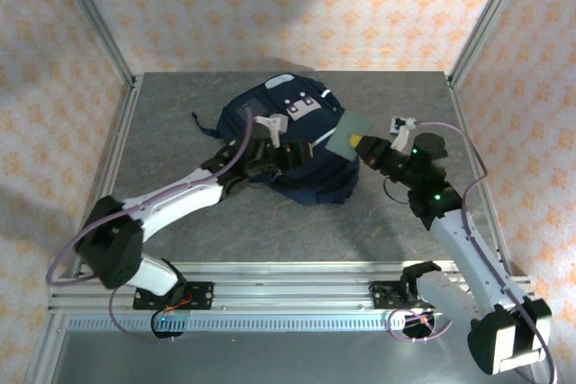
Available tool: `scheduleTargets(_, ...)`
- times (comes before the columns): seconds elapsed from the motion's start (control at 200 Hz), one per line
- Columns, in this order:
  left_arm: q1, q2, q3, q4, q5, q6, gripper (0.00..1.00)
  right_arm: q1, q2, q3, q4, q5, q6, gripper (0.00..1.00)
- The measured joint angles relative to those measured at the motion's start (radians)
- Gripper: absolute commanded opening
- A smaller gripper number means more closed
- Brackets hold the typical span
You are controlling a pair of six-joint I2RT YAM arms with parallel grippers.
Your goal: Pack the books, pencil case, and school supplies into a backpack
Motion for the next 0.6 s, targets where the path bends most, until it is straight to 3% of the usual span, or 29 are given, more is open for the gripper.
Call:
scheduleTargets(0.34,-0.200,0.329,0.330,-0.229,-0.446,0.333,0.70,-0.224,-0.034,-0.064,-0.164,-0.007,0.001,0.00)
scheduleTargets(0.601,-0.253,0.499,0.426,-0.309,-0.736,0.494,0.67,-0.244,-0.041,-0.074,-0.178,-0.052,0.016,0.00)
